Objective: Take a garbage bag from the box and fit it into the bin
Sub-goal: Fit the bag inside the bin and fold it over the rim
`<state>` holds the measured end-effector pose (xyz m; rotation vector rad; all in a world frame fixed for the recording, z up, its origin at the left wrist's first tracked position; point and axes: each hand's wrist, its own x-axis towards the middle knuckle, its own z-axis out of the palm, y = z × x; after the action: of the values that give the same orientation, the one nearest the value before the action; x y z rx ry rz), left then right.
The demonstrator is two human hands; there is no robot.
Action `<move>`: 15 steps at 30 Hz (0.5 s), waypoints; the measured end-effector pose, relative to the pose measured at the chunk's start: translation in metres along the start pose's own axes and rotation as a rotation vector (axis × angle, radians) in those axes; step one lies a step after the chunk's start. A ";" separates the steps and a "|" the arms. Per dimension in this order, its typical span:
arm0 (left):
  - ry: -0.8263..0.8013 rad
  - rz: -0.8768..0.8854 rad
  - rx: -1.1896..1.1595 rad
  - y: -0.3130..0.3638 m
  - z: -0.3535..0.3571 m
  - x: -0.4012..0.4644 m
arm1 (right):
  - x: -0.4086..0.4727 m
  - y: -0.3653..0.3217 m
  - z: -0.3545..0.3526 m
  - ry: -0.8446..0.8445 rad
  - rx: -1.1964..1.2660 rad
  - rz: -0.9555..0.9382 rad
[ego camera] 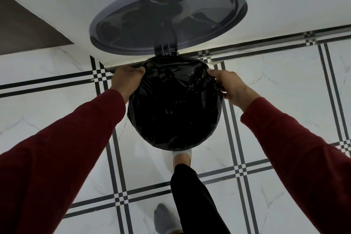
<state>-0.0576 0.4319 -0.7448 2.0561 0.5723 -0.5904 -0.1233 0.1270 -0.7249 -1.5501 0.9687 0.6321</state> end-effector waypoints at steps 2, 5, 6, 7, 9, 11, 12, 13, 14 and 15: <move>0.000 0.000 -0.008 0.000 0.001 0.000 | 0.003 0.000 0.002 0.038 -0.023 -0.036; -0.003 -0.003 -0.006 -0.001 0.000 0.000 | 0.007 -0.001 0.005 0.090 -0.022 -0.048; -0.004 -0.004 -0.006 -0.001 0.000 -0.001 | 0.009 -0.002 0.006 0.103 -0.013 -0.042; -0.004 -0.005 -0.007 0.000 0.000 -0.001 | 0.010 -0.004 0.008 0.112 0.001 -0.032; -0.007 0.004 -0.007 0.001 0.000 -0.002 | 0.009 -0.010 0.009 0.094 0.026 -0.014; -0.013 0.009 -0.008 0.001 0.000 -0.002 | 0.007 -0.016 0.009 0.063 -0.006 -0.023; -0.014 0.007 -0.009 0.001 -0.001 -0.003 | 0.007 -0.019 0.008 0.057 -0.021 -0.033; -0.016 0.004 -0.008 0.001 -0.001 -0.003 | 0.008 -0.021 0.007 0.060 -0.031 -0.036; -0.020 0.003 -0.009 0.002 -0.001 -0.003 | 0.008 -0.023 0.006 0.068 -0.039 -0.032; -0.024 0.003 -0.011 0.002 -0.001 -0.003 | 0.008 -0.025 0.006 0.075 -0.045 -0.021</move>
<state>-0.0585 0.4314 -0.7411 2.0367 0.5573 -0.6080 -0.0973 0.1315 -0.7198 -1.6311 0.9986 0.5879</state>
